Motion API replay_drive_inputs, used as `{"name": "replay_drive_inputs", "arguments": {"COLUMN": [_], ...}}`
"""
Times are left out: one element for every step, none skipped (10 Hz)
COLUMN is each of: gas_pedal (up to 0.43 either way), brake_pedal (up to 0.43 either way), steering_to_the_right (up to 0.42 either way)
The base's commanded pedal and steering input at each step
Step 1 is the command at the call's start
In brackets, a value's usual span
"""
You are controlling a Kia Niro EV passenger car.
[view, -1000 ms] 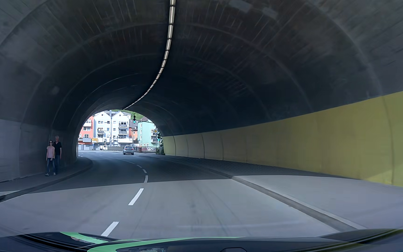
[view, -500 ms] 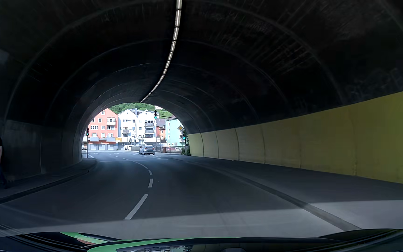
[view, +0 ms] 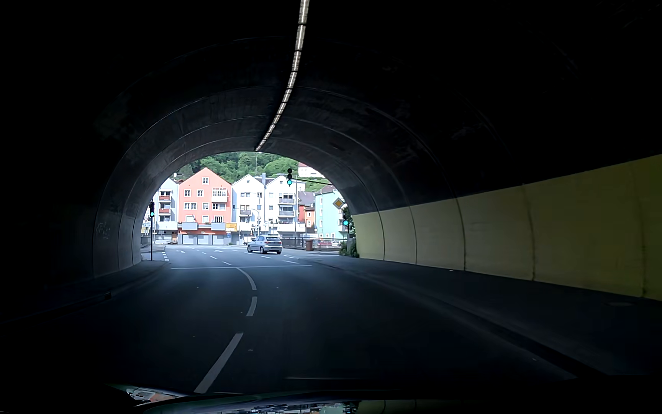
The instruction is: Follow the waypoints while adhering to traffic rules and regulations
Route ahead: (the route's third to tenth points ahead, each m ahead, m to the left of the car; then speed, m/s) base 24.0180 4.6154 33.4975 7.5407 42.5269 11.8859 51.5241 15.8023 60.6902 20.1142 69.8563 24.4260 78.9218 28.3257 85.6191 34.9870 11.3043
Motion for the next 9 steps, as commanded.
{"name": "replay_drive_inputs", "arguments": {"gas_pedal": [0.000,0.000,0.000,0.000,0.000,0.000,0.000,0.000,0.000], "brake_pedal": [0.171,0.183,0.183,0.183,0.177,0.165,0.146,0.061,0.000], "steering_to_the_right": [-0.069,-0.069,-0.065,-0.059,-0.056,-0.056,-0.056,-0.058,-0.061]}}
